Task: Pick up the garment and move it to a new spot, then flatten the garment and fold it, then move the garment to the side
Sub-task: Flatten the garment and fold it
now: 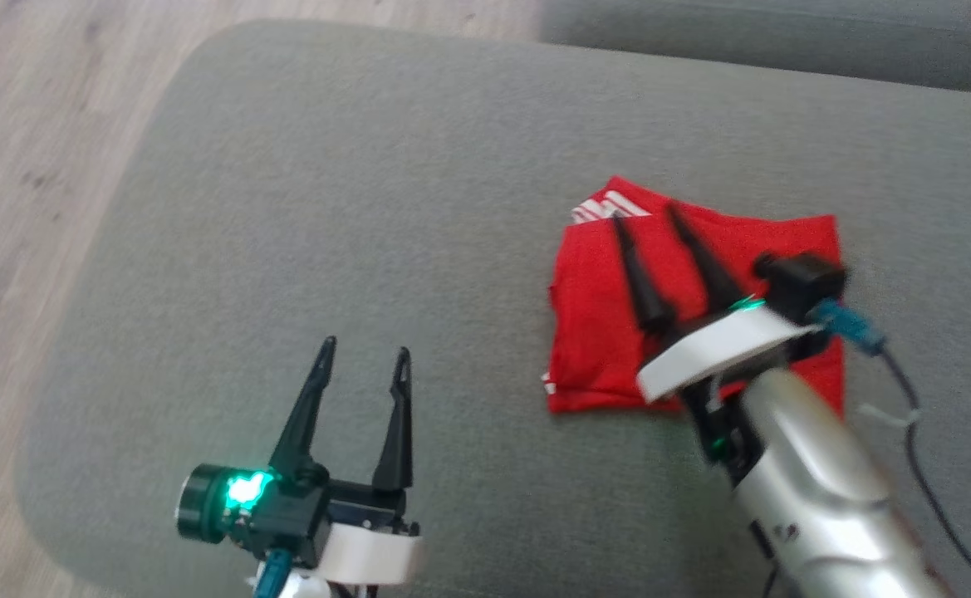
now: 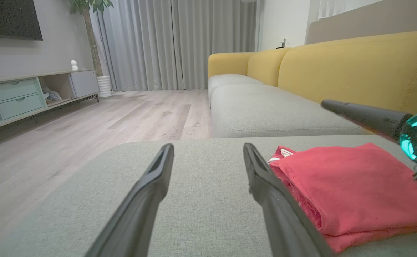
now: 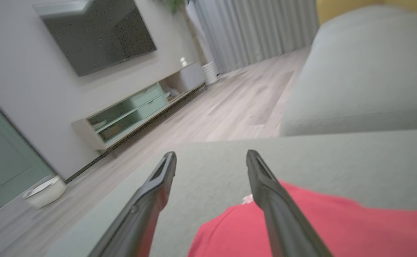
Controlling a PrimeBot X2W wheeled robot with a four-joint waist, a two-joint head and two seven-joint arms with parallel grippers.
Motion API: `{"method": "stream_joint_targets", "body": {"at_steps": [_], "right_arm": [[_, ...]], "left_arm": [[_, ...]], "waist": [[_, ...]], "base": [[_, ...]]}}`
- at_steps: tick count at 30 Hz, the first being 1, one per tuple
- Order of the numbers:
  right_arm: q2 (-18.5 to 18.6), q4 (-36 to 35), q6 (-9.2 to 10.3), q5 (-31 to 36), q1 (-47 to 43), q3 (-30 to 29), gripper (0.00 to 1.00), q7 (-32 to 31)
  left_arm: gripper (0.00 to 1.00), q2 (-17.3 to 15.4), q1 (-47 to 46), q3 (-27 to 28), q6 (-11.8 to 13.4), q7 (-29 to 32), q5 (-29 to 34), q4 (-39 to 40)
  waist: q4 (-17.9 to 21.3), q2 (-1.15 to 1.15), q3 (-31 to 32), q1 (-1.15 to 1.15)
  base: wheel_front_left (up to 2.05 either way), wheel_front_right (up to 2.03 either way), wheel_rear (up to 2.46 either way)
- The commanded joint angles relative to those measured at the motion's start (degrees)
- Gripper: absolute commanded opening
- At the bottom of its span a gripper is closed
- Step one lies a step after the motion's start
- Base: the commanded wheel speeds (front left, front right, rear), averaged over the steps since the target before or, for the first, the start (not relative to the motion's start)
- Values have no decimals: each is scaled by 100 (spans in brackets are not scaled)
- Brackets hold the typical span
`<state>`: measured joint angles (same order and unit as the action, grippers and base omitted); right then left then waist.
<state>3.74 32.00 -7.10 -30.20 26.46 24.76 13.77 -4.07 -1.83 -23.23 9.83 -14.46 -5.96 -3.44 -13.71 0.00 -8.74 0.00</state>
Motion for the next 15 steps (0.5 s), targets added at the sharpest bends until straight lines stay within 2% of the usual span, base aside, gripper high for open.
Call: {"method": "stream_joint_targets", "body": {"at_steps": [1, 5, 6, 8, 10, 15], "right_arm": [[-86, -205, -39, 225, 222, -170, 100, 105], [-86, -881, -39, 877, -136, -1047, 100, 119], [-86, -881, -39, 877, -136, -1047, 100, 119], [-86, -1460, -39, 1532, -769, -1652, 100, 121], [-86, -1752, -39, 1562, -1246, -1944, 100, 121], [21, -1970, -39, 1903, -2296, -2041, 100, 122]], "left_arm": [[100, 61, -35, 263, 37, -53, 39, 171], [100, 76, 17, 368, 26, -53, -18, 87], [100, 76, 17, 368, 26, -53, -18, 87], [100, 82, 123, 472, 3, -53, -77, -49], [100, 84, 211, 563, -8, -53, -106, -135], [100, 84, 419, 789, -78, -53, -138, -355]], "waist": [[239, 0, 184, 0], [578, 0, 450, 0], [578, 0, 450, 0], [817, 0, 771, 0], [967, 0, 926, 0], [1231, 0, 1300, 0]], "base": [[0, 0, 0], [0, 0, 0], [0, 0, 0], [0, 0, 0], [0, 0, 0], [0, 0, 0]]}}
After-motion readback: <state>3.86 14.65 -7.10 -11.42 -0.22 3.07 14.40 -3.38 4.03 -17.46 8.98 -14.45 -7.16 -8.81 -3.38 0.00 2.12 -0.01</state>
